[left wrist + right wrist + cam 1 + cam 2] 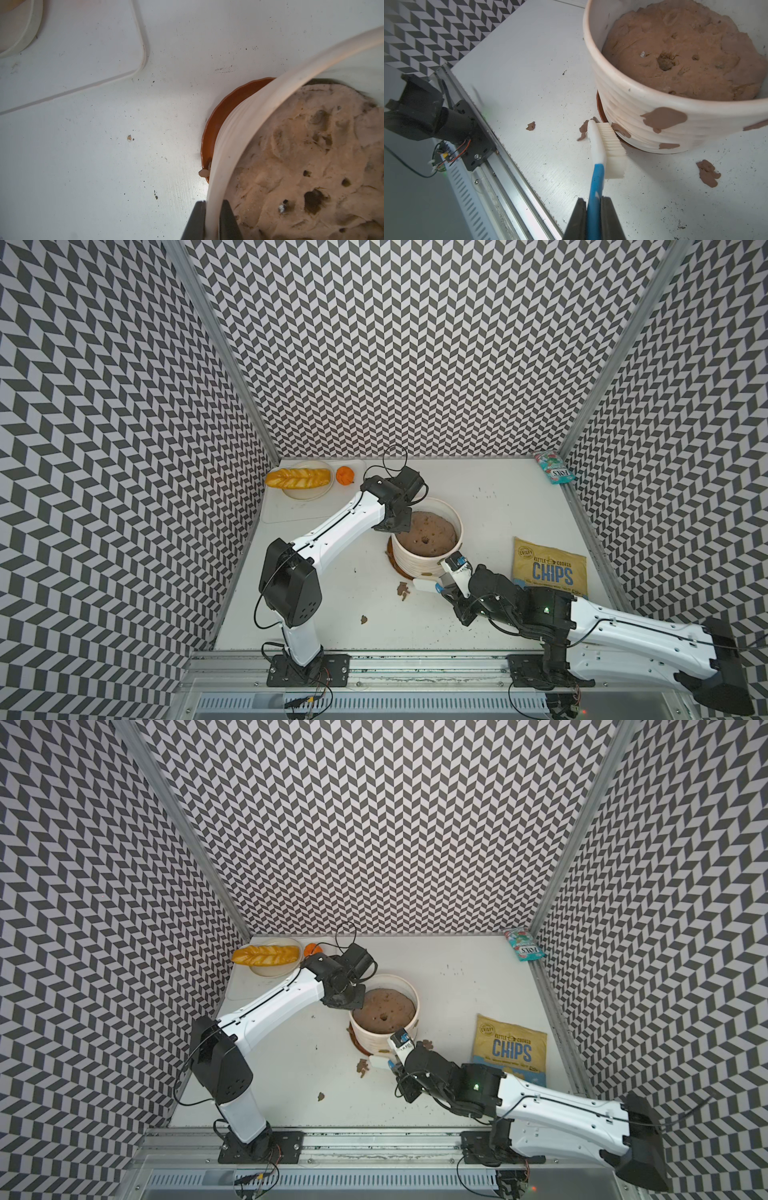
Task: Scrub the dried mud off the ceramic pot
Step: Brush off the soil from the pot.
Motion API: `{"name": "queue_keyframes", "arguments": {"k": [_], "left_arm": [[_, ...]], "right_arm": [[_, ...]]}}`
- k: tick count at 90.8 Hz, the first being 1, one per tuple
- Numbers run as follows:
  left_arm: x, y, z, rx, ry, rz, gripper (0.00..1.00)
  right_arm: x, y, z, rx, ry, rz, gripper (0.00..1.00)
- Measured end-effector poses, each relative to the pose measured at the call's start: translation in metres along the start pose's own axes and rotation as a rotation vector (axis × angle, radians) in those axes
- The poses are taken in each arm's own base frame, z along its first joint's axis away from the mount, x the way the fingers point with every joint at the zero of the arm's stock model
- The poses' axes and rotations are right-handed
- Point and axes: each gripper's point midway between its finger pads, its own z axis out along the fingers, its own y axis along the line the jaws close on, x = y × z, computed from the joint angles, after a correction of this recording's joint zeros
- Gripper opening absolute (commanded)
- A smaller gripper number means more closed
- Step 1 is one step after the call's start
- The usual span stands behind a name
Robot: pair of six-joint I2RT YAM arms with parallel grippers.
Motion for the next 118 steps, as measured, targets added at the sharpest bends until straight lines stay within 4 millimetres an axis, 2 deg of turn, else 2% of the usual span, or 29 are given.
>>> {"name": "queue_keyframes", "arguments": {"k": [16, 36, 48, 63, 76, 93, 118], "left_arm": [[-0.003, 0.002, 0.001, -0.001, 0.000, 0.011, 0.13], [-0.007, 0.005, 0.003, 0.009, 0.000, 0.038, 0.11], [-0.011, 0.006, 0.004, 0.008, -0.001, 0.068, 0.11], [-0.013, 0.007, 0.005, 0.009, -0.002, 0.088, 0.11], [-0.017, 0.008, 0.006, 0.012, -0.008, 0.095, 0.11], [-0.023, 0.010, 0.008, 0.017, -0.016, 0.088, 0.11], [-0.028, 0.011, 0.010, 0.019, -0.017, 0.106, 0.11]], "right_arm": [[-0.009, 0.015, -0.009, -0.082, -0.027, -0.047, 0.00], [-0.033, 0.025, -0.017, -0.107, -0.107, -0.118, 0.00], [-0.037, 0.022, -0.009, -0.086, -0.116, -0.159, 0.00], [-0.038, 0.005, 0.009, -0.012, -0.099, -0.153, 0.00], [-0.031, -0.003, 0.020, 0.006, -0.080, -0.096, 0.00], [-0.005, -0.018, 0.032, 0.038, -0.046, -0.006, 0.00], [0.018, -0.031, 0.036, 0.074, 0.001, 0.067, 0.00]]}}
